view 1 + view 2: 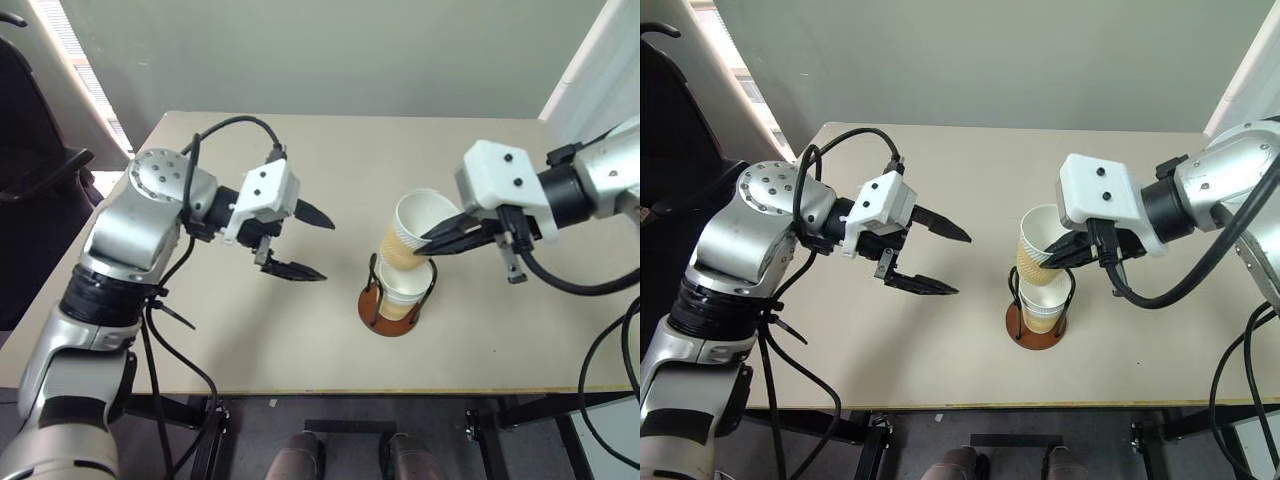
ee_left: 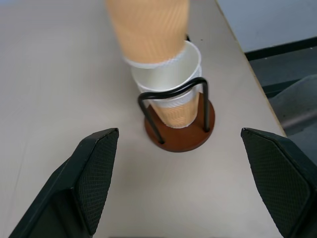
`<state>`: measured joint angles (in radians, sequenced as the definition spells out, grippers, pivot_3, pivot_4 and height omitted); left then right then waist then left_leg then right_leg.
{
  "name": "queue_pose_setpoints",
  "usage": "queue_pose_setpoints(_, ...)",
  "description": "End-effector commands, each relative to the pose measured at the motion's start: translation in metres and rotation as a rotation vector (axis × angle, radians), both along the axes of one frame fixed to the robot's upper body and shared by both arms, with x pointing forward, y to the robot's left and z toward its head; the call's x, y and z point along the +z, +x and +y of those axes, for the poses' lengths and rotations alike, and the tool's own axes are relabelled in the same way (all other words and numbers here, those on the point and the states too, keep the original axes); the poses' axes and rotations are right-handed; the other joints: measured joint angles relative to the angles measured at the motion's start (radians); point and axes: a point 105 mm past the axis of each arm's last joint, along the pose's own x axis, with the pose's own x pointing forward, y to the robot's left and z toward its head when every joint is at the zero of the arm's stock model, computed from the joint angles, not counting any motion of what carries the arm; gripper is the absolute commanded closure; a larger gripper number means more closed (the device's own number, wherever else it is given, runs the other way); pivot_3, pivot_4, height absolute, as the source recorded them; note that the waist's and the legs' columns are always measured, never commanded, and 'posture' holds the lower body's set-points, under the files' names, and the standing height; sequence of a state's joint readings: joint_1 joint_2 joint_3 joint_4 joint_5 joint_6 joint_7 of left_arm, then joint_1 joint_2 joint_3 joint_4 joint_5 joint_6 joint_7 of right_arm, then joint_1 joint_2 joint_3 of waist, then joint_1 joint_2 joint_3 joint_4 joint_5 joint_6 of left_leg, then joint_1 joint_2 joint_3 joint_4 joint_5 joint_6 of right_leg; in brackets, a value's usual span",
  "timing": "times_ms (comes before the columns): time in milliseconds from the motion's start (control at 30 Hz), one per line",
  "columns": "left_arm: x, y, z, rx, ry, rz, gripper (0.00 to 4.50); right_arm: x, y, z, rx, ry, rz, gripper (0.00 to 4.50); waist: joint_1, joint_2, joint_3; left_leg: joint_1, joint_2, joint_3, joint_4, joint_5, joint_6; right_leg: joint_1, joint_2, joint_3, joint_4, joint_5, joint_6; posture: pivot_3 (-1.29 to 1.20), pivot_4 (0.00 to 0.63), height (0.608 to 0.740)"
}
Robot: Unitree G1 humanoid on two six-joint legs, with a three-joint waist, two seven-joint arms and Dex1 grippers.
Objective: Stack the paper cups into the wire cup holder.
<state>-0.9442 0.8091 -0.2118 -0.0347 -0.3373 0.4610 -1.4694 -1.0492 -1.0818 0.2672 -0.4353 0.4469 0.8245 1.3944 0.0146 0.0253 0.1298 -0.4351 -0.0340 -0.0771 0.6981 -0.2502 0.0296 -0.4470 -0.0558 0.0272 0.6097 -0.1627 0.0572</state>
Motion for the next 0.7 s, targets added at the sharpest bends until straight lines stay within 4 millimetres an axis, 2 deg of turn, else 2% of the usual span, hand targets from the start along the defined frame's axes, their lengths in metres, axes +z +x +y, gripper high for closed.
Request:
queue_pose_setpoints(33, 0.019, 0.001, 0.004, 0.021, -0.02, -0.073, 0.23, -0.005, 0.002, -0.004, 0.006, -0.033, -0.016, 4.49, 0.0, 0.0, 0.0, 0.0, 0.0, 0.0, 0.0, 0.0, 0.0, 0.0, 0.0, 0.0, 0.0, 0.0, 0.0, 0.0, 0.15, 0.74)
queue_pose_setpoints(133, 0.019, 0.001, 0.006, 0.026, -0.021, -0.074, 0.23, -0.017, 0.006, -0.005, 0.014, -0.065, -0.007, 4.49, 0.0, 0.0, 0.0, 0.0, 0.0, 0.0, 0.0, 0.0, 0.0, 0.0, 0.0, 0.0, 0.0, 0.0, 0.0, 0.0, 0.15, 0.74)
queue_pose_setpoints(300, 0.02, 0.004, 0.004, 0.029, -0.026, -0.079, 0.23, -0.033, 0.023, -0.007, -0.014, -0.115, -0.052, 4.49, -0.002, 0.0, 0.0, 0.0, 0.0, 0.0, 0.0, 0.0, -0.001, 0.0, 0.0, 0.0, 0.001, 0.001, 0.0, 0.0, 0.15, 0.74)
queue_pose_setpoints(367, 0.02, 0.004, 0.002, 0.023, -0.026, -0.083, 0.23, -0.036, 0.023, -0.006, -0.009, -0.119, -0.04, 4.08, -0.001, 0.0, 0.0, 0.0, 0.0, 0.0, 0.0, 0.0, -0.001, 0.0, 0.0, 0.0, 0.001, 0.001, 0.0, 0.0, 0.15, 0.74)
queue_pose_setpoints(433, 0.02, 0.005, 0.002, 0.018, -0.026, -0.085, 0.23, -0.027, 0.023, 0.0, -0.008, -0.08, -0.037, 3.6, -0.003, 0.0, 0.0, 0.0, 0.0, 0.0, 0.0, 0.0, -0.001, 0.0, 0.0, 0.0, 0.001, 0.001, 0.0, 0.0, 0.15, 0.74)
queue_pose_setpoints(600, 0.018, 0.007, 0.004, 0.021, -0.026, -0.086, 0.23, 0.027, 0.012, 0.012, -0.001, 0.124, -0.003, 1.91, -0.006, 0.0, 0.0, 0.0, 0.0, 0.001, -0.001, 0.001, -0.001, -0.002, 0.0, 0.0, 0.001, 0.001, 0.0, 0.0, 0.15, 0.74)
queue_pose_setpoints(700, 0.016, 0.009, 0.006, 0.033, -0.029, -0.086, 0.23, 0.055, 0.016, 0.007, -0.058, 0.239, -0.02, 1.91, -0.003, 0.0, 0.0, -0.001, 0.0, 0.0, -0.001, 0.001, -0.001, -0.002, 0.0, 0.0, 0.0, -0.002, -0.004, 0.0, 0.15, 0.74)
